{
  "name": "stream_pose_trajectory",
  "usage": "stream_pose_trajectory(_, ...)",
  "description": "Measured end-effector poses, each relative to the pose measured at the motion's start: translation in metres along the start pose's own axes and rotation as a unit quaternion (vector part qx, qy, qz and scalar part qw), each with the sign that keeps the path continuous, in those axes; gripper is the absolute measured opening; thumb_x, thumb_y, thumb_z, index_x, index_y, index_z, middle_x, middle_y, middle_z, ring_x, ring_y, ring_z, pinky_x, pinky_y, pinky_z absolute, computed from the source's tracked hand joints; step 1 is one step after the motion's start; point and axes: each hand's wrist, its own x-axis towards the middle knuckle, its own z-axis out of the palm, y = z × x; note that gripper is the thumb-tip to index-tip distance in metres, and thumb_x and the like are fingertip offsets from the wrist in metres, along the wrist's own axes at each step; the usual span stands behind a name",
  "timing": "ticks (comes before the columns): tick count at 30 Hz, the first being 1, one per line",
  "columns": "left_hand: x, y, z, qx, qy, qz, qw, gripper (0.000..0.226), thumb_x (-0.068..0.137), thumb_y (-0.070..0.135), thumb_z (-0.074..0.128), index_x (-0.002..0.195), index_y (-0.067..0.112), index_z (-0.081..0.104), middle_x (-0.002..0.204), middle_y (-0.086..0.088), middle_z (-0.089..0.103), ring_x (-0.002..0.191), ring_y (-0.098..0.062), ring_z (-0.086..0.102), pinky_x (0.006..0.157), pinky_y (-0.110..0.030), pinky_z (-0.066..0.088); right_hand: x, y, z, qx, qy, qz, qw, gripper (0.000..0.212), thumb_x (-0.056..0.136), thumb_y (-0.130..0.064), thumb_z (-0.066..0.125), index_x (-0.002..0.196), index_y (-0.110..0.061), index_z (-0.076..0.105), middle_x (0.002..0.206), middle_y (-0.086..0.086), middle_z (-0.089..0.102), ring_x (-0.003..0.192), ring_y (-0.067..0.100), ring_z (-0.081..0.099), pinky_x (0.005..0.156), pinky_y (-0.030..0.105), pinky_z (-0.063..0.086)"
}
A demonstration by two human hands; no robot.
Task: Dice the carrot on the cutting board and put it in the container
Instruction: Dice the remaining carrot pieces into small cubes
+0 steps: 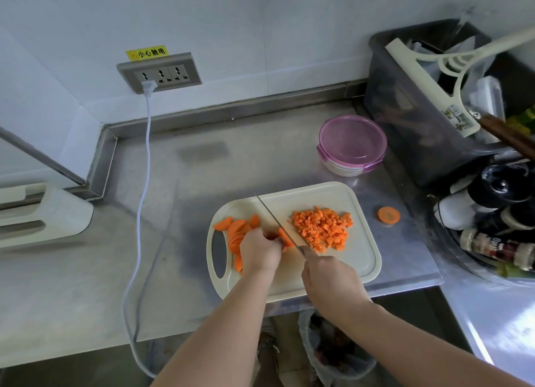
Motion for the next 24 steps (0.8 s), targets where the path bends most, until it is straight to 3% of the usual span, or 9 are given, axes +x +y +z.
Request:
stream_pose_trajectory(8, -0.002, 0.003, -0.001, 0.015, 0.018, -0.002, 1.000, 0.009, 0.082, 0.019, 0.070, 0.088, 0.013, 0.071, 0.085, -0.004, 0.072, 0.084, -0.024, 0.068, 0.084, -0.042, 0.055, -0.001, 0.000, 0.000, 0.019, 0.000, 0.007, 1.000, 0.044, 0.100, -0.016, 0.036, 0.144, -0.020, 0.029, 0.083, -0.001, 0.051, 0.072, 0.020, 0.052, 0.063, 0.029, 0.043)
stream_pose_trajectory(16, -0.001, 0.003, 0.000, 0.020, 0.019, -0.002, 1.000, 0.013, 0.083, 0.019, 0.070, 0.093, 0.011, 0.072, 0.085, -0.006, 0.072, 0.084, -0.024, 0.068, 0.084, -0.041, 0.055, 0.004, 0.000, -0.003, -0.059, -0.033, -0.007, 0.998, 0.048, 0.096, -0.008, 0.043, 0.141, -0.012, 0.027, 0.065, -0.005, 0.028, 0.050, 0.011, 0.029, 0.060, 0.028, 0.039)
stream_pose_trajectory(22, 0.001, 0.001, 0.002, 0.028, 0.024, 0.002, 0.999, 0.010, 0.084, 0.016, 0.068, 0.094, 0.012, 0.071, 0.089, -0.007, 0.072, 0.086, -0.022, 0.067, 0.083, -0.035, 0.054, 0.007, 0.001, 0.001, -0.059, -0.049, -0.013, 0.997, 0.044, 0.096, -0.007, 0.044, 0.138, -0.010, 0.030, 0.069, -0.004, 0.035, 0.058, 0.013, 0.041, 0.053, 0.026, 0.038)
stream_pose_trajectory(24, 0.001, 0.001, 0.002, 0.027, 0.028, 0.000, 0.999, 0.008, 0.084, 0.014, 0.068, 0.091, 0.011, 0.071, 0.088, -0.007, 0.072, 0.086, -0.022, 0.067, 0.079, -0.031, 0.052, 0.010, 0.001, 0.002, -0.039, -0.041, -0.004, 0.998, 0.037, 0.097, -0.009, 0.040, 0.134, -0.011, 0.034, 0.078, -0.002, 0.044, 0.065, 0.016, 0.046, 0.057, 0.028, 0.039)
